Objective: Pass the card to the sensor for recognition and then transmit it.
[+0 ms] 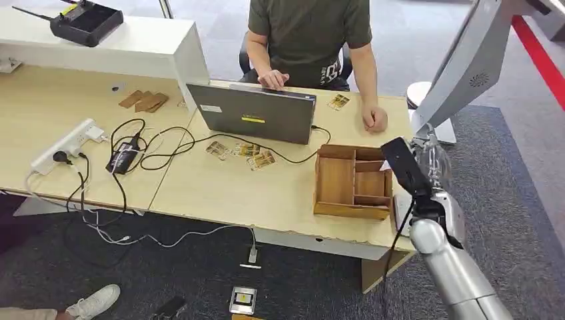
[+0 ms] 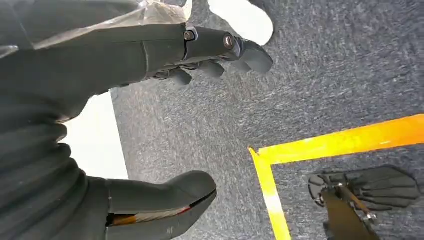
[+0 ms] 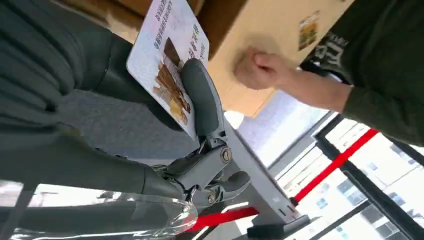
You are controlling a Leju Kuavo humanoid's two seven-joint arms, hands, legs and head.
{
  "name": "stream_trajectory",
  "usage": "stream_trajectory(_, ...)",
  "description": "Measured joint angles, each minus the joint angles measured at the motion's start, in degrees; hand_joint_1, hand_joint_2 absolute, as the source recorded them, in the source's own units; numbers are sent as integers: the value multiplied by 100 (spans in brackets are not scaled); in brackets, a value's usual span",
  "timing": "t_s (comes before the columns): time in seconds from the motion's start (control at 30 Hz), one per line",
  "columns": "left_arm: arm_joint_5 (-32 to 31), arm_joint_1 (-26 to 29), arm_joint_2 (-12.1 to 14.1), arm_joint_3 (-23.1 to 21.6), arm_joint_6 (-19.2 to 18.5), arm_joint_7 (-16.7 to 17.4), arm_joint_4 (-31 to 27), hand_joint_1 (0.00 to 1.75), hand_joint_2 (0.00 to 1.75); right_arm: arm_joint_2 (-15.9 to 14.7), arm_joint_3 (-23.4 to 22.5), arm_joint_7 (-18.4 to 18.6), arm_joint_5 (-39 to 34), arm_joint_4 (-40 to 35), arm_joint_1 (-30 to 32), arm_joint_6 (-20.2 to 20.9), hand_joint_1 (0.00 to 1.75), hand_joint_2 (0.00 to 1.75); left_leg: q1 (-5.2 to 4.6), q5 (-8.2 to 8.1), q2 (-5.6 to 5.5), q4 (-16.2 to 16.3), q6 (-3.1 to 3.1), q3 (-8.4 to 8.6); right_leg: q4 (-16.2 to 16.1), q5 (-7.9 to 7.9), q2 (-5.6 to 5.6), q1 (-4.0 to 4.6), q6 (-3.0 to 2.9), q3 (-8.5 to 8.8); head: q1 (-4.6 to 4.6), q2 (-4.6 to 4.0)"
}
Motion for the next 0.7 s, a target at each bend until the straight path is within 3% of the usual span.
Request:
stream_trajectory(0.17, -125, -101, -55, -4, -35, 81, 0, 0, 175, 269, 55, -325, -430, 481, -512, 18, 175, 175, 0, 1, -1, 0, -1, 0, 1, 0, 0, 0, 0, 0, 0, 0)
stream_trajectory(0.7, -234, -326, -173, -72, -90, 249, 2, 0, 175, 717, 181, -581, -544, 2170, -1485, -20, 175, 175, 0, 0, -1, 1, -1, -2, 1, 0, 0, 0, 0, -4, 0, 0)
